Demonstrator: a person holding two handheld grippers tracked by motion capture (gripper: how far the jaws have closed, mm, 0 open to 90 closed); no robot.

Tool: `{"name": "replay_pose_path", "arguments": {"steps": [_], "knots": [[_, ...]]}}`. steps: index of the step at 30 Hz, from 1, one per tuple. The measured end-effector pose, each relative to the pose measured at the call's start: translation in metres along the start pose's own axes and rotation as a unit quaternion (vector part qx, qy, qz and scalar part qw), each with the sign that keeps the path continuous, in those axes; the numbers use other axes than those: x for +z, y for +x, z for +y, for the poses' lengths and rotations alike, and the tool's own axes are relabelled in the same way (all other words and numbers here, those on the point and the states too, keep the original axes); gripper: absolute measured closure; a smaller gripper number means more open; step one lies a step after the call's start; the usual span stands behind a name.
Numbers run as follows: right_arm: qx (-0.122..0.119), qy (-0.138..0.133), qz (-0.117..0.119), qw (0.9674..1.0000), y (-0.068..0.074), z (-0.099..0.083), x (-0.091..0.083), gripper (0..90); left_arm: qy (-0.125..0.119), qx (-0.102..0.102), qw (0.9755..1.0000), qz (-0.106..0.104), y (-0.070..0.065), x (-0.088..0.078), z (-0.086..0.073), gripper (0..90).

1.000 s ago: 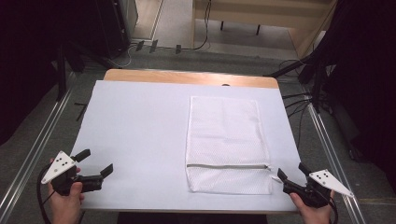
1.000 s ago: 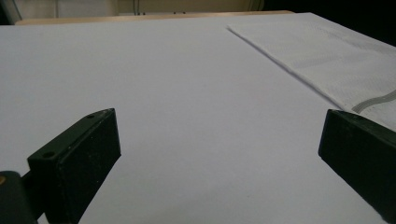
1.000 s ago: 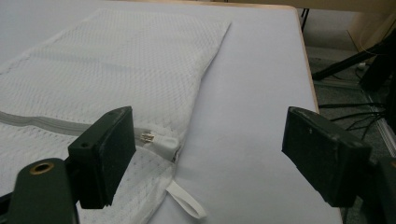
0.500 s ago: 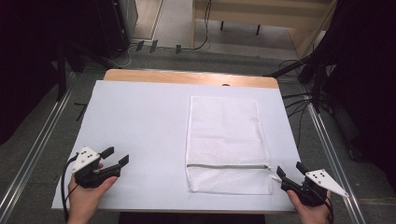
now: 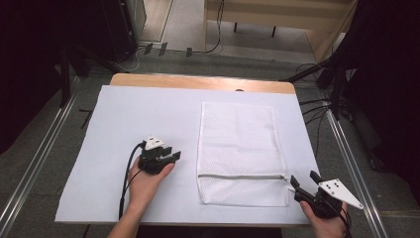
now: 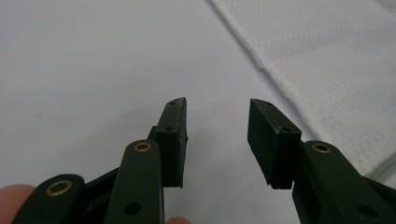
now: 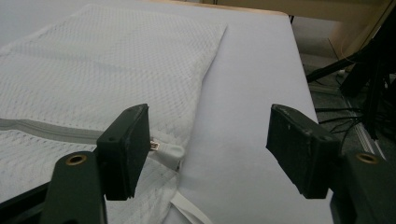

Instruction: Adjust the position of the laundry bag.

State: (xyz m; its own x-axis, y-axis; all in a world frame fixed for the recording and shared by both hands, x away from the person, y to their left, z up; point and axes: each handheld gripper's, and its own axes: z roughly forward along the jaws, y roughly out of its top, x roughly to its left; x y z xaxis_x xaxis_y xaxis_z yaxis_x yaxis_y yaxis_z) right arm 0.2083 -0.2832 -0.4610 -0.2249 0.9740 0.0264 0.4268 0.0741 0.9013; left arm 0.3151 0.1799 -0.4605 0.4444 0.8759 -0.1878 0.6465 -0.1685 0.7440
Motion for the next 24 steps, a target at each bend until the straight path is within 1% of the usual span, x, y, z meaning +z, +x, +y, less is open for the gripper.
{"name": "replay_pose_path", "arguments": {"steps": [1,3,4,6,7,9,10,11,12,14,15,16,17,18,19,20,21,23,24], "knots": [[0.0,0.0,0.0,1.0,0.0,0.0,0.0,31.0,0.0,0.0,1.0,0.0,0.0,0.0,0.0,57.9],[0.002,0.001,0.001,1.0,-0.002,0.0,0.0,31.3,0.003,0.0,1.0,-0.005,-0.009,0.011,0.008,57.7],[0.004,0.0,0.001,1.0,-0.002,0.0,0.001,31.5,0.007,-0.008,0.9999,-0.009,-0.015,0.019,0.012,57.6],[0.004,0.001,0.002,1.0,-0.001,0.0,0.001,31.6,0.016,-0.01,0.9998,-0.01,-0.02,0.028,0.017,57.9],[0.003,0.002,0.003,1.0,-0.001,0.0,0.001,31.7,0.017,-0.009,0.9998,-0.006,-0.025,0.034,0.02,58.7],[0.001,0.003,0.007,1.0,0.0,0.0,0.001,32.0,0.017,-0.009,0.9998,-0.004,-0.026,0.036,0.022,59.6],[0.0,0.002,0.008,1.0,0.0,0.0,0.001,32.1,0.018,-0.024,0.9995,-0.008,-0.028,0.042,0.027,60.2],[0.0,0.002,0.008,1.0,0.0,0.0,0.001,32.1,0.018,-0.024,0.9995,-0.008,-0.028,0.042,0.027,60.1],[0.0,0.001,0.007,1.0,0.001,0.0,0.001,32.2,0.016,-0.033,0.9993,-0.007,-0.031,0.047,0.03,59.9],[0.0,0.0,0.008,1.0,0.001,0.0,0.001,32.2,0.022,-0.026,0.9994,-0.009,-0.037,0.052,0.034,59.3],[0.001,0.0,0.009,1.0,0.001,0.0,0.001,32.2,0.022,-0.026,0.9994,-0.009,-0.037,0.052,0.034,58.5],[0.0,0.001,0.009,1.0,0.0,0.0,0.001,32.3,0.034,-0.003,0.9994,0.005,-0.047,0.057,0.035,58.3],[0.003,0.002,0.008,1.0,0.0,0.0,0.002,32.5,0.04,0.006,0.999,0.018,-0.05,0.059,0.035,57.8],[0.003,0.003,0.008,1.0,0.0,-0.001,0.003,32.5,0.043,0.012,0.9985,0.031,-0.053,0.06,0.034,56.6],[0.003,0.003,0.008,1.0,0.0,-0.001,0.003,32.6,0.043,0.012,0.9985,0.031,-0.053,0.06,0.034,55.4],[0.002,0.004,0.008,1.0,0.0,-0.001,0.003,32.6,0.047,0.018,0.9973,0.054,-0.056,0.063,0.032,55.0],[0.002,0.005,0.008,1.0,0.0,-0.001,0.003,32.7,0.046,0.019,0.9969,0.061,-0.058,0.063,0.032,54.4],[0.004,0.005,0.007,1.0,0.0,-0.002,0.004,33.0,0.047,0.021,0.9967,0.063,-0.059,0.064,0.032,53.1],[0.005,0.007,0.006,0.9999,0.001,-0.002,0.004,33.2,0.05,0.027,0.9962,0.066,-0.064,0.065,0.031,54.1]]}}
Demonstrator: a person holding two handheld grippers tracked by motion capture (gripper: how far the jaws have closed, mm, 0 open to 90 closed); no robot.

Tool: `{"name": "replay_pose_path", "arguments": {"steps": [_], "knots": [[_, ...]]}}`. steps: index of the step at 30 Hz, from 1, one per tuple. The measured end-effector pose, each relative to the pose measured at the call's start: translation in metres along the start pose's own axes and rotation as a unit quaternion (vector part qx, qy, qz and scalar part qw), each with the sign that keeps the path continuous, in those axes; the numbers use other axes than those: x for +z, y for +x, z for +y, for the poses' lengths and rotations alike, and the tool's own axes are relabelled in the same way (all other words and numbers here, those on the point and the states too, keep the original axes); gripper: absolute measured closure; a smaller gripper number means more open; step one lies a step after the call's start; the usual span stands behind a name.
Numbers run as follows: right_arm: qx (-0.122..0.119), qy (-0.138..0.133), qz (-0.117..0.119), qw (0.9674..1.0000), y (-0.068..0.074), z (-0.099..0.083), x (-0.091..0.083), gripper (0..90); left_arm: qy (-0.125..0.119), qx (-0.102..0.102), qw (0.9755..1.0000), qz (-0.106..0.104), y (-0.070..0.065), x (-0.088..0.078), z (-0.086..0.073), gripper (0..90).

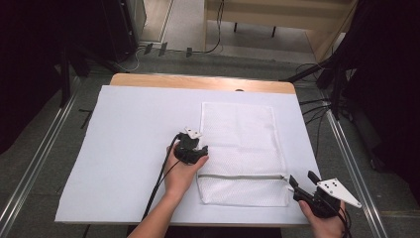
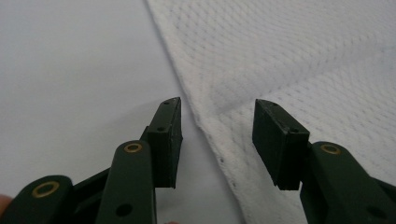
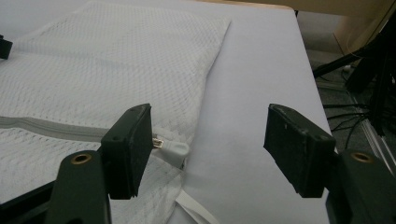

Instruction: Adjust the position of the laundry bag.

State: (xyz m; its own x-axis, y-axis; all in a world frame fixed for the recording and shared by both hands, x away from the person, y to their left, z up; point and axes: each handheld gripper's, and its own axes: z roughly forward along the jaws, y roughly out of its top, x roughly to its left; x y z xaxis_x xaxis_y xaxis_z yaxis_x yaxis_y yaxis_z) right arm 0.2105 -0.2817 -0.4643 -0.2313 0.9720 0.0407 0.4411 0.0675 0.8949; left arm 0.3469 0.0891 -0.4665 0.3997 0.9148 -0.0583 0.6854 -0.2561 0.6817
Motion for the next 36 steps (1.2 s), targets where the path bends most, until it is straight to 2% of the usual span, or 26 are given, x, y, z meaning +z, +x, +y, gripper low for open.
{"name": "replay_pose_path", "arguments": {"steps": [3,4,5,7,8,9,11,13,14,17,28,34,36], "knots": [[-0.004,-0.001,0.001,1.0,0.002,0.0,-0.001,33.8,0.003,0.01,0.9999,0.006,-0.004,0.0,0.0,63.8],[-0.004,-0.001,0.001,1.0,0.002,0.0,-0.001,33.8,0.001,0.019,0.9997,0.014,-0.006,0.001,0.0,63.8],[-0.005,-0.001,0.0,1.0,0.002,0.0,-0.002,34.6,0.0,0.027,0.9996,0.012,-0.006,0.001,0.0,70.4],[-0.005,-0.005,-0.004,1.0,0.002,0.0,-0.002,36.0,0.0,0.024,0.9997,-0.002,-0.004,0.002,0.0,81.5],[-0.002,-0.008,-0.008,0.9999,0.002,0.001,-0.001,36.7,0.002,0.025,0.9996,-0.014,-0.003,0.002,0.001,90.0],[-0.002,-0.008,-0.008,0.9999,0.001,0.001,0.0,36.8,0.001,0.032,0.9994,-0.015,-0.003,0.002,0.001,90.0],[-0.003,-0.006,-0.007,1.0,0.0,0.0,0.002,37.1,0.001,0.03,0.9993,-0.023,0.0,0.002,0.001,90.0],[-0.002,-0.003,-0.009,1.0,0.0,-0.001,0.003,37.1,0.0,0.025,0.9994,-0.025,0.001,0.001,0.0,90.0],[-0.002,-0.003,-0.009,1.0,0.0,-0.001,0.003,37.1,-0.006,0.015,0.9995,-0.028,0.005,-0.001,0.0,90.0],[-0.003,-0.002,-0.007,1.0,0.0,-0.002,0.002,37.1,-0.015,0.005,0.9995,-0.027,0.012,-0.008,-0.003,90.0],[-0.009,0.001,0.005,1.0,0.004,-0.003,0.003,36.6,-0.022,-0.036,0.9987,-0.03,0.059,-0.032,-0.02,90.0],[-0.012,0.004,0.009,0.9999,0.007,-0.003,0.005,36.4,-0.023,-0.045,0.9984,-0.026,0.079,-0.044,-0.029,90.0],[-0.011,0.005,0.012,0.9999,0.007,-0.003,0.006,36.2,-0.024,-0.051,0.9979,-0.03,0.086,-0.047,-0.029,90.0]]}}
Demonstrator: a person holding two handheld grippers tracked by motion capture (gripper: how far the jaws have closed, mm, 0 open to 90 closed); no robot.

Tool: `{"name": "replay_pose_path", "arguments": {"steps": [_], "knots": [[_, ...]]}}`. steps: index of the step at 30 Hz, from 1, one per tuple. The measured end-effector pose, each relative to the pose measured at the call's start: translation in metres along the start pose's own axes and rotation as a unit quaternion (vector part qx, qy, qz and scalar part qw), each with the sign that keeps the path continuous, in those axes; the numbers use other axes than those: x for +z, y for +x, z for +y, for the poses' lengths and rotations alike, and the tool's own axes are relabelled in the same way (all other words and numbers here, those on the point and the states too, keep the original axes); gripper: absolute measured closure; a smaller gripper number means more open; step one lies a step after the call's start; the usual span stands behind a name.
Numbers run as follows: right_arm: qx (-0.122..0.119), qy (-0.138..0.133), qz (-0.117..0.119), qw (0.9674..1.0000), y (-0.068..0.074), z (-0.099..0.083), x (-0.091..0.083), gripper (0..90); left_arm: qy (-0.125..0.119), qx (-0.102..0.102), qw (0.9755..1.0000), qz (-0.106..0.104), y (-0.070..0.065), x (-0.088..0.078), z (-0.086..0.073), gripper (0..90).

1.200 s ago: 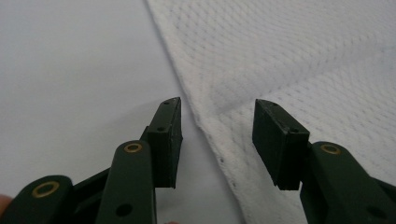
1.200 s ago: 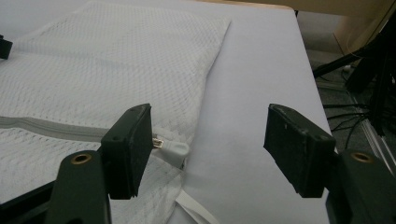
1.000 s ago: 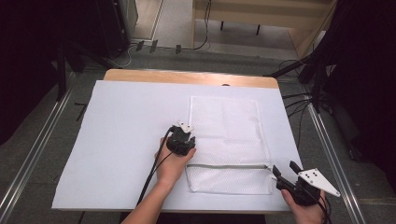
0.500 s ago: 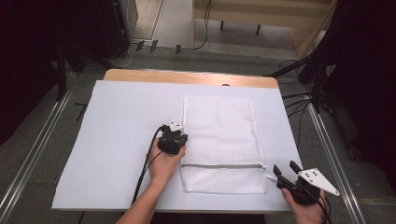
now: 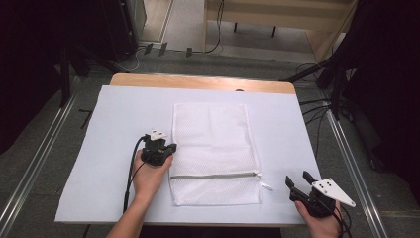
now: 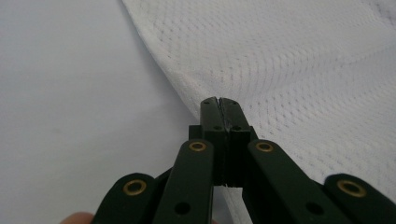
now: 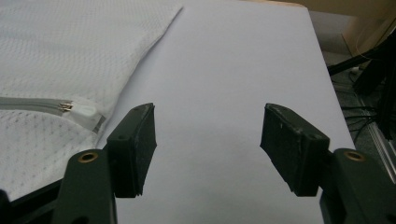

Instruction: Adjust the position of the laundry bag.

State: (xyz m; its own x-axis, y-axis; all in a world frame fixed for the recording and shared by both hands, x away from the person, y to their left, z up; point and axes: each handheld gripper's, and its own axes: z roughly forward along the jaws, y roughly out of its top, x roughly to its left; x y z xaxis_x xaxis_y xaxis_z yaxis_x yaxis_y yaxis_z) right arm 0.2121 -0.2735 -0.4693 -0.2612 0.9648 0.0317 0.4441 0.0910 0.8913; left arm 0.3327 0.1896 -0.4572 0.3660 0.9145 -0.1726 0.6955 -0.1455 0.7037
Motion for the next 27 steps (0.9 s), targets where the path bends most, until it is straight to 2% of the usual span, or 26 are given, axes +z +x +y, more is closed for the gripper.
{"name": "replay_pose_path", "arguments": {"steps": [4,10,12,13,14,15,16,17,20,23,24,25,26,27], "knots": [[0.004,0.0,0.003,1.0,0.001,0.0,0.001,36.1,0.007,-0.002,0.9999,0.009,0.014,-0.003,0.001,90.0],[0.007,0.002,0.005,1.0,0.0,-0.001,0.001,35.4,0.002,-0.024,0.9995,0.018,0.035,-0.011,-0.003,90.0],[0.009,0.002,0.009,0.9999,0.0,-0.001,0.001,35.2,-0.004,-0.025,0.9996,0.012,0.038,-0.013,-0.004,90.0],[0.008,0.002,0.01,0.9999,0.0,-0.001,0.002,35.2,-0.009,-0.019,0.9997,0.016,0.037,-0.014,-0.004,89.8],[0.008,0.002,0.012,0.9999,0.0,-0.001,0.002,35.2,-0.017,-0.014,0.9996,0.017,0.036,-0.015,-0.005,86.2],[0.01,0.005,0.014,0.9998,0.0,-0.001,0.003,37.5,-0.031,-0.013,0.9993,0.016,0.036,-0.018,-0.005,78.2],[0.009,0.007,0.016,0.9998,0.001,-0.001,0.003,44.4,-0.045,-0.016,0.9986,0.021,0.035,-0.021,-0.006,67.9],[0.011,0.012,0.029,0.9995,0.001,0.0,0.002,48.4,-0.056,-0.016,0.9981,0.022,0.034,-0.025,-0.007,63.2],[0.027,0.019,0.071,0.9969,0.002,0.001,0.0,53.0,-0.072,-0.013,0.9971,0.019,0.029,-0.038,-0.013,53.3],[0.031,0.02,0.099,0.9944,0.003,0.0,0.001,58.5,-0.084,0.0,0.9963,0.015,0.022,-0.05,-0.021,48.8],[0.036,0.023,0.11,0.993,0.004,0.0,0.003,60.7,-0.085,0.001,0.9963,0.011,0.02,-0.053,-0.022,48.0],[0.043,0.027,0.122,0.9913,0.004,0.0,0.004,66.6,-0.089,0.002,0.996,0.008,0.019,-0.057,-0.023,47.3],[0.055,0.033,0.135,0.9888,0.005,0.0,0.006,74.3,-0.094,0.001,0.9955,0.002,0.017,-0.06,-0.024,47.4],[0.065,0.038,0.148,0.9861,0.006,0.002,0.009,76.5,-0.097,0.001,0.9952,-0.003,0.015,-0.063,-0.024,47.9]]}}
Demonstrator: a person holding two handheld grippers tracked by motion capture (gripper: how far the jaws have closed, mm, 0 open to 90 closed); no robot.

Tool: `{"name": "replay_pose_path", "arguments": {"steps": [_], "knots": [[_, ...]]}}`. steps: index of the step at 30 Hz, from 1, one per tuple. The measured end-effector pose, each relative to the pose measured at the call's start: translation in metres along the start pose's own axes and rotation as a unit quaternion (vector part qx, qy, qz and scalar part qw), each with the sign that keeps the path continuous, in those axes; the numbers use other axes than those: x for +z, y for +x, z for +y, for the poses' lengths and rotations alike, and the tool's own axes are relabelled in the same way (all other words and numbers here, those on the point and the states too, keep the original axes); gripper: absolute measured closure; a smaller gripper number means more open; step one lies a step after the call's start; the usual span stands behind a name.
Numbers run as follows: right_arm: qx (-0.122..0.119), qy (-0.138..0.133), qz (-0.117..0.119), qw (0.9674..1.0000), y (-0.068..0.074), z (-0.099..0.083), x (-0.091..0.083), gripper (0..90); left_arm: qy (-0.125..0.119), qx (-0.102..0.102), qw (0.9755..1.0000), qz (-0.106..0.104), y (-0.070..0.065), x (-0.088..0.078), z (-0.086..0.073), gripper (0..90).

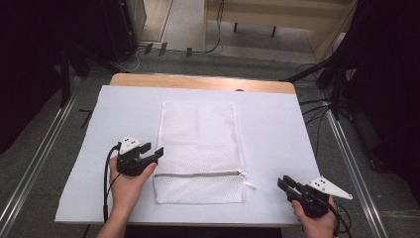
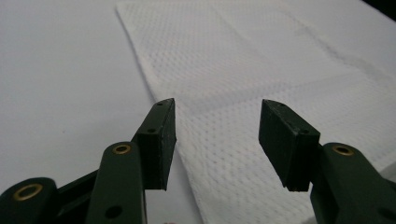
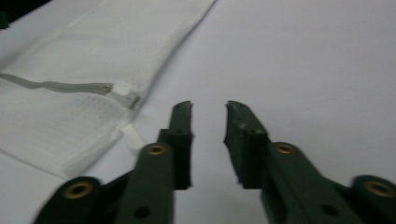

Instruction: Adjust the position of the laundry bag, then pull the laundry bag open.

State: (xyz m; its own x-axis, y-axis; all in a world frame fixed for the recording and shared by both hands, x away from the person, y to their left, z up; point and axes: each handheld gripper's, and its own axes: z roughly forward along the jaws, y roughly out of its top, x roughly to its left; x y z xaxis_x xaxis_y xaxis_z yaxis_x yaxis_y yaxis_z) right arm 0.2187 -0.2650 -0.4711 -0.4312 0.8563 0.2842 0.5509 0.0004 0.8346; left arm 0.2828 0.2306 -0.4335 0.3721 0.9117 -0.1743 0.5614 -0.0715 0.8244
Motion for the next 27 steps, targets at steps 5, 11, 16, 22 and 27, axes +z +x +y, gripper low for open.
{"name": "replay_pose_path", "arguments": {"steps": [5,11,16,22,27], "knots": [[-0.018,-0.02,-0.006,0.9996,0.023,0.008,0.019,73.2,-0.003,0.005,0.9997,-0.024,-0.008,-0.002,0.0,50.5],[-0.04,-0.04,-0.044,0.9975,0.043,-0.001,0.042,57.6,0.003,0.022,0.9991,-0.036,-0.018,0.0,-0.001,53.8],[-0.025,-0.002,-0.013,0.9996,0.047,-0.002,0.05,62.0,0.005,0.025,0.9985,-0.048,-0.026,0.001,-0.001,54.2],[-0.023,0.006,0.005,0.9997,0.055,0.001,0.054,63.8,0.007,0.028,0.9977,-0.062,-0.034,0.004,-0.002,54.9],[-0.035,0.012,0.015,0.9992,0.06,-0.002,0.064,57.6,0.01,0.029,0.9969,-0.072,-0.039,0.007,-0.002,54.9]]}}
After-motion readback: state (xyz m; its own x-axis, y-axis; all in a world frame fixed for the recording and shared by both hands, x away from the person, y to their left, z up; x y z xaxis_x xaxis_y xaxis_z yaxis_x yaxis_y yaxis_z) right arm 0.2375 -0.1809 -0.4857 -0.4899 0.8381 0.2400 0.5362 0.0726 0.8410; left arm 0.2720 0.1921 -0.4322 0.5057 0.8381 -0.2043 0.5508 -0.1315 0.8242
